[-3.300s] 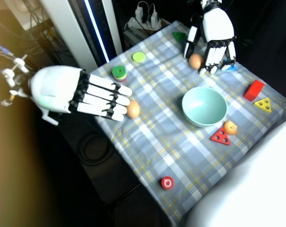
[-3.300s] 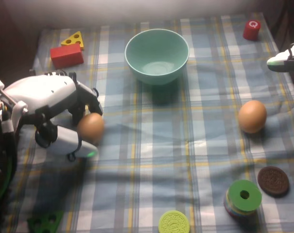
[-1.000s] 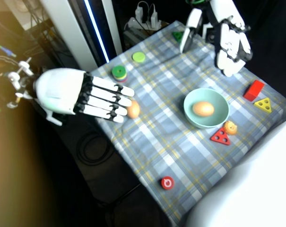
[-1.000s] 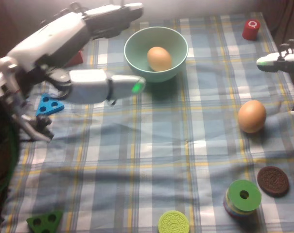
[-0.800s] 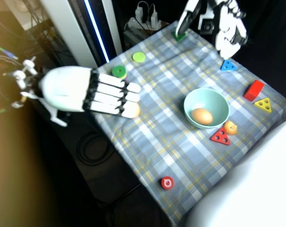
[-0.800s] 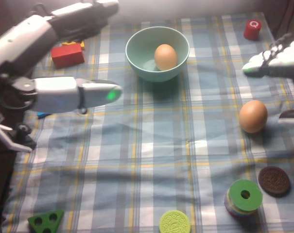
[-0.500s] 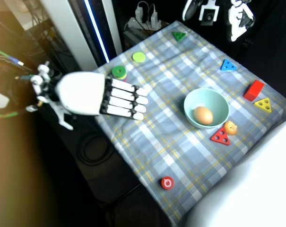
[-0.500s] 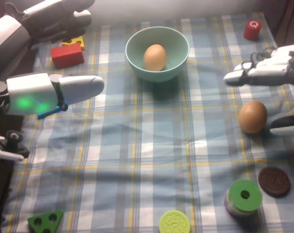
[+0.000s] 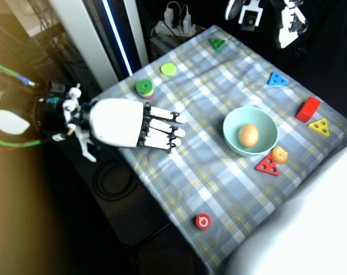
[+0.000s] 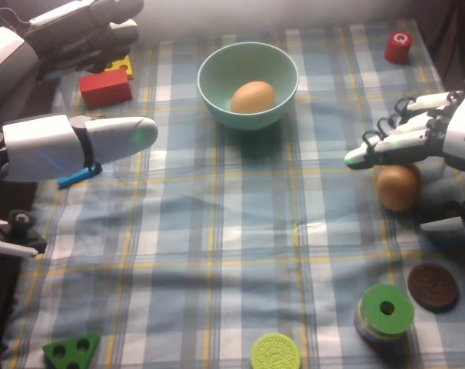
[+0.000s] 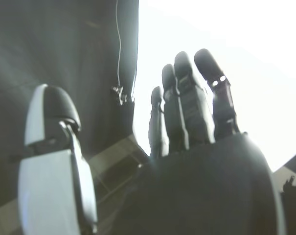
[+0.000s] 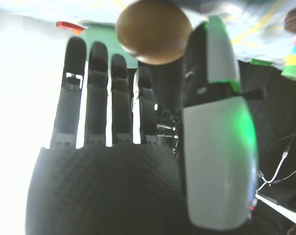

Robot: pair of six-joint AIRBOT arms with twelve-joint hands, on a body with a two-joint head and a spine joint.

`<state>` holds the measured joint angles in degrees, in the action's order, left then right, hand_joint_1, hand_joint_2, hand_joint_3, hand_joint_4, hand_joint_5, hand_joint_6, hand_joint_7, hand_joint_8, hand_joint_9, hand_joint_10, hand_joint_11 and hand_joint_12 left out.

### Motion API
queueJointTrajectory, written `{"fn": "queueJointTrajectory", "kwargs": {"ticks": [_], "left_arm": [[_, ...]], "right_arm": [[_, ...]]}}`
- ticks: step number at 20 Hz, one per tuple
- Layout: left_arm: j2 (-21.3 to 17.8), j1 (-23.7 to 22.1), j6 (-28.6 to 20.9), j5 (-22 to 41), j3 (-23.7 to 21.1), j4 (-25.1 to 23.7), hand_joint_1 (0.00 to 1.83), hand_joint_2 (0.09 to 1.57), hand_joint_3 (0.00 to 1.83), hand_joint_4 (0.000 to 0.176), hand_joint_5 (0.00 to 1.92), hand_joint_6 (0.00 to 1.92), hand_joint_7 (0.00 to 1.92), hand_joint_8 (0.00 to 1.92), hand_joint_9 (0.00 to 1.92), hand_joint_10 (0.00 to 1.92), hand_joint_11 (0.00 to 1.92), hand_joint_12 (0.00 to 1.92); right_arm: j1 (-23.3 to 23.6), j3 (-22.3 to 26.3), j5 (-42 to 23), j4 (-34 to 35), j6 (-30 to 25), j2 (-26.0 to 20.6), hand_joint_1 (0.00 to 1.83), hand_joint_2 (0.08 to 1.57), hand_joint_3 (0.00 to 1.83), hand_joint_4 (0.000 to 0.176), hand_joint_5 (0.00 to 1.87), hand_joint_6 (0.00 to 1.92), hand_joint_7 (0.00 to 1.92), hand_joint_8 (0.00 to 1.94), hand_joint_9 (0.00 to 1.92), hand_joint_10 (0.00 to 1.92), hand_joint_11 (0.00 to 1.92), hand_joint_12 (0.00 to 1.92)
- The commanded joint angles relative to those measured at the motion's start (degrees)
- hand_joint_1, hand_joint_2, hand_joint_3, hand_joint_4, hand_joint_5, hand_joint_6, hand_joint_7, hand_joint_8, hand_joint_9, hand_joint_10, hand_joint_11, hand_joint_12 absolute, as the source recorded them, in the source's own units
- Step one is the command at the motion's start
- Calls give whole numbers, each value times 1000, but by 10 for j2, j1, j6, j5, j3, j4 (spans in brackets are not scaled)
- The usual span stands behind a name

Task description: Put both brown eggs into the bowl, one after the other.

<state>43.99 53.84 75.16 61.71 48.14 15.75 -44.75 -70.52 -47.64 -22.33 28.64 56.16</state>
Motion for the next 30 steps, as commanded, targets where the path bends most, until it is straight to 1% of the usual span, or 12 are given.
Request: {"fn": "queueJointTrajectory", "kwargs": {"ticks": [1, 4, 5, 6, 7, 8, 12, 14, 16, 21, 26, 30], "left_arm": [[-3, -4, -8, 74, 3, -5, 895, 970, 3, 99, 307, 0, 420, 2, 450, 3, 0, 1295], [-3, -2, -17, 75, 5, -5, 883, 976, 3, 102, 292, 0, 419, 0, 453, 3, 0, 1290], [-3, -2, -19, 75, 6, -5, 889, 972, 0, 109, 301, 4, 421, 4, 446, 2, 0, 1231], [-3, -1, -23, 76, 6, -5, 877, 970, 0, 105, 313, 5, 427, 4, 447, 2, 0, 1243], [-3, -1, -25, 77, 7, -5, 872, 972, 1, 104, 318, 5, 427, 3, 445, 1, 0, 1239], [-3, 0, -27, 77, 7, -5, 877, 974, 1, 113, 316, 3, 423, 1, 441, 0, 0, 1238], [-1, 2, -33, 78, 9, -5, 867, 983, 3, 100, 327, 2, 422, 0, 449, 3, 0, 1229], [0, 3, -40, 78, 11, -5, 881, 981, 1, 106, 323, 1, 422, 0, 448, 2, 0, 1207], [0, 4, -42, 78, 12, -4, 859, 970, 0, 121, 321, 0, 438, 4, 466, 8, 0, 1221], [0, 9, -47, 80, 13, -1, 871, 966, 0, 87, 356, 11, 465, 8, 495, 14, 11, 1265], [3, 10, -50, 77, 16, -1, 873, 959, 0, 117, 355, 0, 460, 0, 511, 5, 1, 1347], [7, 10, -56, 71, 22, -1, 849, 978, 6, 112, 331, 0, 454, 4, 508, 3, 0, 1352]], "right_arm": [[9, -2, -60, 19, -1, -2, 1119, 1024, 1, 38, 552, 4, 702, 13, 798, 49, 472, 1199], [10, -2, -60, 18, -1, -2, 1080, 1063, 0, 26, 623, 0, 803, 36, 761, 476, 503, 1454], [10, -2, -60, 18, -1, -2, 1141, 1076, 0, 3, 702, 4, 685, 626, 564, 1387, 568, 1769], [10, -2, -60, 18, -1, -1, 1268, 1179, 11, 0, 744, 7, 752, 1196, 638, 1461, 666, 1782], [10, -2, -60, 18, -1, 0, 1289, 1217, 7, 0, 761, 7, 739, 1353, 692, 1463, 724, 1752], [11, -3, -59, 18, -1, 0, 1224, 1226, 0, 0, 754, 1022, 766, 1336, 799, 1346, 804, 1626], [14, -7, -58, 19, -1, 5, 1149, 1141, 0, 0, 929, 1043, 581, 1860, 820, 1916, 1037, 1920], [21, -9, -58, 20, -2, 8, 1138, 1161, 2, 0, 884, 1112, 540, 1805, 781, 1921, 989, 1921], [39, -13, -60, 20, -2, 13, 1220, 1201, 0, 0, 873, 942, 780, 1527, 796, 1488, 841, 1681], [86, -42, -85, 51, 0, 45, 1197, 1170, 2, 0, 871, 1077, 883, 1260, 895, 1014, 816, 1264], [150, -61, -86, 61, 33, 72, 1224, 1202, 0, 0, 906, 866, 777, 1568, 626, 1550, 508, 1789], [205, -83, -70, 67, 60, 113, 1371, 1124, 0, 0, 921, 1042, 977, 1011, 853, 1231, 658, 1290]]}}
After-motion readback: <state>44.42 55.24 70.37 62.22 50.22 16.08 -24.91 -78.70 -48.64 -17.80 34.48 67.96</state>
